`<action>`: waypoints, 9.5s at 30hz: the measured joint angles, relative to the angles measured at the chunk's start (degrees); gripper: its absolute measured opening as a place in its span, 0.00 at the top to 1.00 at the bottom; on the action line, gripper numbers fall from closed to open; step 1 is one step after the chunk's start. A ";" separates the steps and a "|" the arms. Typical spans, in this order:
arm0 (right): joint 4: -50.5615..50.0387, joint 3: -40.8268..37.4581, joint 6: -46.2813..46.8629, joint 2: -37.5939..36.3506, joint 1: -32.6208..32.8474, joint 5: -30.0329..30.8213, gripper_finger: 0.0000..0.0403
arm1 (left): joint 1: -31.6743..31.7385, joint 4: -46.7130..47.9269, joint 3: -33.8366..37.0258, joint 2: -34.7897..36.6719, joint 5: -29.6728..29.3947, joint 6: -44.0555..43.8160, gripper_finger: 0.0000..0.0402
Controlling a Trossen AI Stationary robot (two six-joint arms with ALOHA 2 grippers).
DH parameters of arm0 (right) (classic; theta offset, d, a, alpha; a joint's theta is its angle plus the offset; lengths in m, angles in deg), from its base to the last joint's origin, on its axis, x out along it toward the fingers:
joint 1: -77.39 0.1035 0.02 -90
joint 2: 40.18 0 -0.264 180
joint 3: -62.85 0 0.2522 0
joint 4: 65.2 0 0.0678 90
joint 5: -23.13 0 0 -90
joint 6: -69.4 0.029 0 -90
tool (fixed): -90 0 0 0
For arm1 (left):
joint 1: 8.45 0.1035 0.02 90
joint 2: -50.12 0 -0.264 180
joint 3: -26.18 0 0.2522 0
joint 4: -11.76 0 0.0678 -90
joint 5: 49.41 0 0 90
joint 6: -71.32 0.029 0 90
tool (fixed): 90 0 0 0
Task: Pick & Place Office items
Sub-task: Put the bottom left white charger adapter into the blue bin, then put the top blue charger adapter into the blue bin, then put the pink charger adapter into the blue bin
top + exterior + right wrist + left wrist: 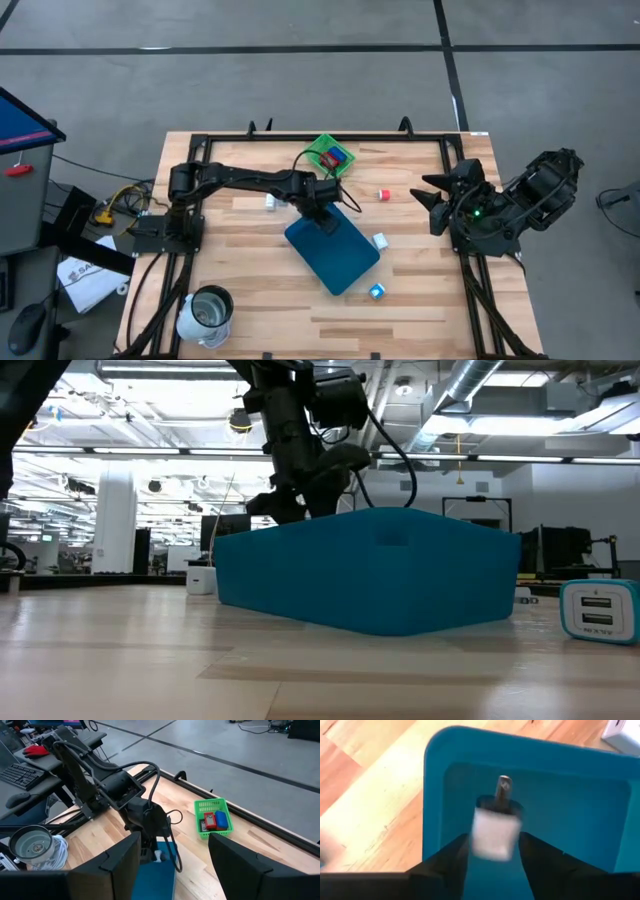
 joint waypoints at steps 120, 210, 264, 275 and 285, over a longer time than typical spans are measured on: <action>0.02 0.02 1.72 0.68 -2.19 1.20 0.44 | 11.22 -12.76 19.13 14.78 10.42 9.83 0.69; 14.06 -40.79 -29.15 -18.97 -25.71 -34.35 0.44 | 3.47 -21.10 17.50 36.01 -6.48 39.66 0.38; 36.70 -50.30 33.15 11.15 -71.56 -59.80 0.44 | -9.64 -27.94 20.85 46.51 -22.83 27.63 0.39; 43.65 -50.32 55.86 18.57 -65.03 -62.10 0.44 | -13.01 -27.65 20.85 46.53 -22.90 27.96 0.39; 48.27 -50.32 57.54 23.63 -65.20 -62.53 0.44 | -14.43 -27.42 20.85 46.53 -22.84 26.30 0.39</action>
